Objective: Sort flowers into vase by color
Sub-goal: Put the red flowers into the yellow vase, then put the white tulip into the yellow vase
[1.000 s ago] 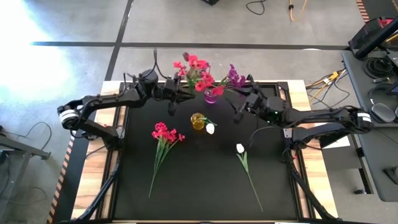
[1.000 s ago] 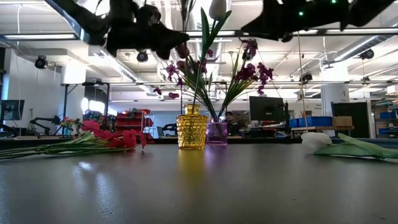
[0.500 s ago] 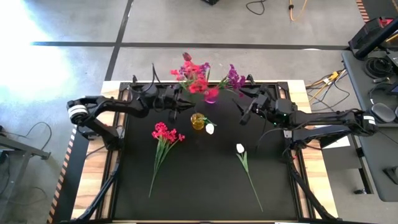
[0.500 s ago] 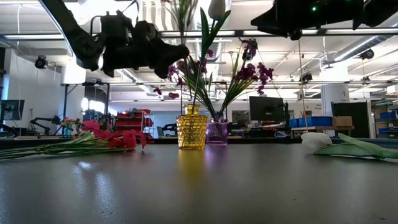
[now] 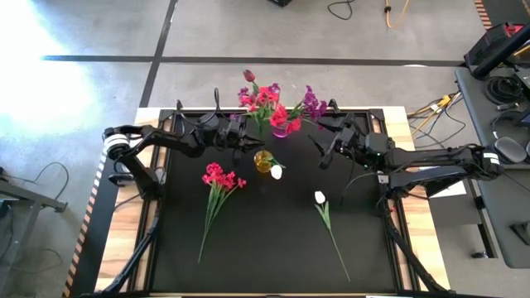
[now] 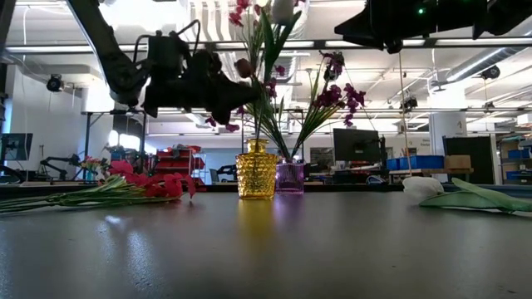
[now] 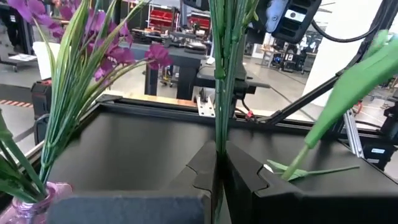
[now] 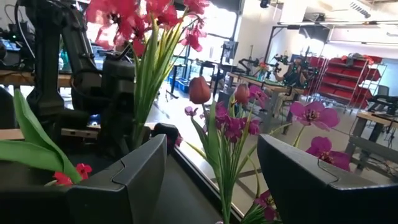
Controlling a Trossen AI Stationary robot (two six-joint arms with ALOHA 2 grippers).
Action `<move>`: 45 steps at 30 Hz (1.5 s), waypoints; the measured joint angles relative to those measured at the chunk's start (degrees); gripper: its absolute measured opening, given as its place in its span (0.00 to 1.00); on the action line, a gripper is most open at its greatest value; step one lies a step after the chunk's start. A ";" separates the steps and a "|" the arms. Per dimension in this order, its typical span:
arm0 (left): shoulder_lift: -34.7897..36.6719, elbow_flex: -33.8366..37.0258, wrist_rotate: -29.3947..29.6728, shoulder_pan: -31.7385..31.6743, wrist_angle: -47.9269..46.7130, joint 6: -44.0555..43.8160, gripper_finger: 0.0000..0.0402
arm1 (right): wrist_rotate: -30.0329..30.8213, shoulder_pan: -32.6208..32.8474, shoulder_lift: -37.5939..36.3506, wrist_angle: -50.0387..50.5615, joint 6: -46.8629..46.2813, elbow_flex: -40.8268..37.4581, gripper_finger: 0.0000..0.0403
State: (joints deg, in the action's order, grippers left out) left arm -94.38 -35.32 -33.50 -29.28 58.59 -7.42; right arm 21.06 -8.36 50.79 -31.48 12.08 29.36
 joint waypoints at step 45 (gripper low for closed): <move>7.47 11.71 4.50 -0.02 1.90 8.21 0.35 | 4.66 8.28 0.30 49.85 -23.00 12.44 0.61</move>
State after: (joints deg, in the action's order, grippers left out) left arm -86.91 -23.61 -28.99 -29.30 60.49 0.79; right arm 25.72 -0.08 51.09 18.37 -10.92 41.81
